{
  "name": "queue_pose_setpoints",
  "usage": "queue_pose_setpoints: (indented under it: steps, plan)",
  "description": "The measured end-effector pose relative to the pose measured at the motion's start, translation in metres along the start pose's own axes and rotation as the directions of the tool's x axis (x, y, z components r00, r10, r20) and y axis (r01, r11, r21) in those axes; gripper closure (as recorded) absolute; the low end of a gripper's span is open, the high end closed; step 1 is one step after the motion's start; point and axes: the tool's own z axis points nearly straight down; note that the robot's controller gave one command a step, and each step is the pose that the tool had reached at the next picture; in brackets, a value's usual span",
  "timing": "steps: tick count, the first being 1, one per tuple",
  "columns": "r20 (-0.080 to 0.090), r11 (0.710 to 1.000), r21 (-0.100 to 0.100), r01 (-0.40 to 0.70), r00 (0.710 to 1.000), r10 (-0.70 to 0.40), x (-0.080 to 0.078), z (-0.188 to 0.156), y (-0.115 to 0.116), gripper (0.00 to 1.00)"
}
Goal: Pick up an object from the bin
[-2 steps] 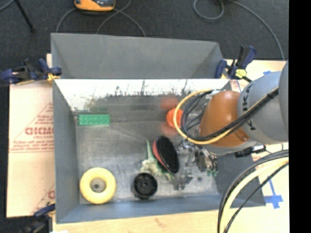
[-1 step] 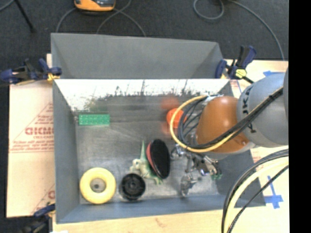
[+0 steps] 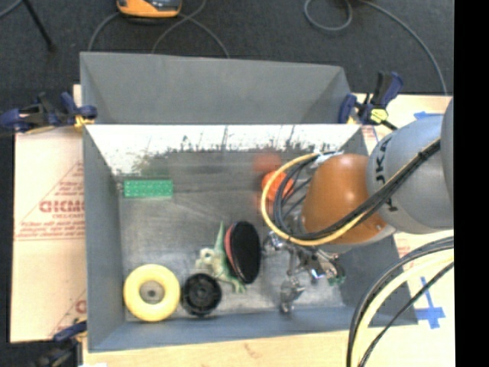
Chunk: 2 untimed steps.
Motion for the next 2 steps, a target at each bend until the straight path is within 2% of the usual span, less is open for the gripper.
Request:
queue_pose_setpoints:
  steps: [1,2]
  plan:
    - [-0.004,0.956,-0.001,-0.294,0.956,0.294,-0.013,0.001,0.017,0.0]
    - [-0.001,0.97,0.001,-0.242,0.97,0.242,-0.041,0.0,0.039,0.0]
